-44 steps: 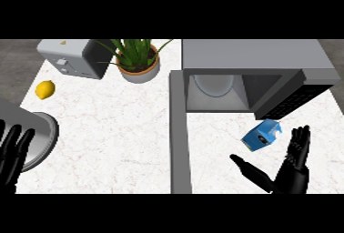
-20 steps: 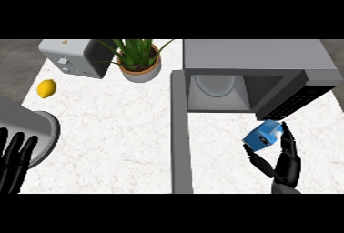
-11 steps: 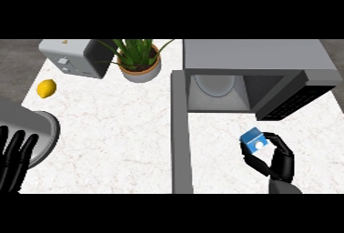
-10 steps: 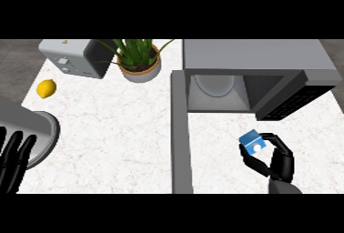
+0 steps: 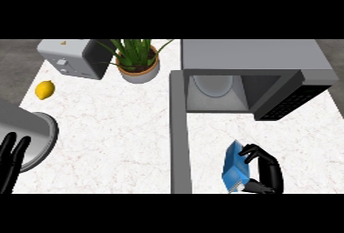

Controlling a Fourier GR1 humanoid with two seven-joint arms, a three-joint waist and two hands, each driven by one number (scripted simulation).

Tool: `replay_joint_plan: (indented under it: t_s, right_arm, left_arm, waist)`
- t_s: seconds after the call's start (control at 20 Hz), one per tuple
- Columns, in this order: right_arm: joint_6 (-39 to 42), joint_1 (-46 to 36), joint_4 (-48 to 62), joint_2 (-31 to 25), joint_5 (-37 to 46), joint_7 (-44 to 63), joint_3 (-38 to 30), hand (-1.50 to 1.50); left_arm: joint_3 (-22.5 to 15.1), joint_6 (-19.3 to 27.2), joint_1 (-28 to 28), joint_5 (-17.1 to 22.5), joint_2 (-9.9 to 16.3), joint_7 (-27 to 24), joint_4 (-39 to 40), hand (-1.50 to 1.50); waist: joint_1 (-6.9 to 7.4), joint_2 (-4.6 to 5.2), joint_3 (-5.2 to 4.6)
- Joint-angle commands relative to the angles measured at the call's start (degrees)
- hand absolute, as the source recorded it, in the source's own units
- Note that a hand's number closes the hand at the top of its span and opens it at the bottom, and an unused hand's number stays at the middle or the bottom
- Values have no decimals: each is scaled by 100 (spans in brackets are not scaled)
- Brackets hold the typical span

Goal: Pick up the milk, place it into the microwave and close the microwave

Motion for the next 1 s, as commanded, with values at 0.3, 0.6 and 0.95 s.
replay_joint_plan:
  t_s: [0.3,0.6,0.95]
  right_arm:
    - [146,493,-2045,95,-57,1400,455,150]
    - [-769,178,-2701,430,576,2223,845,150]
    - [-1635,-1448,-1553,456,1004,3086,555,150]
  left_arm:
    - [176,-130,129,28,-105,-475,465,-150]
    - [409,-171,-9,104,-75,-182,346,-150]
    - [1121,-417,-148,813,344,45,464,-150]
  waist:
    - [-2,32,30]
    - [-2,34,31]
    - [64,54,33]
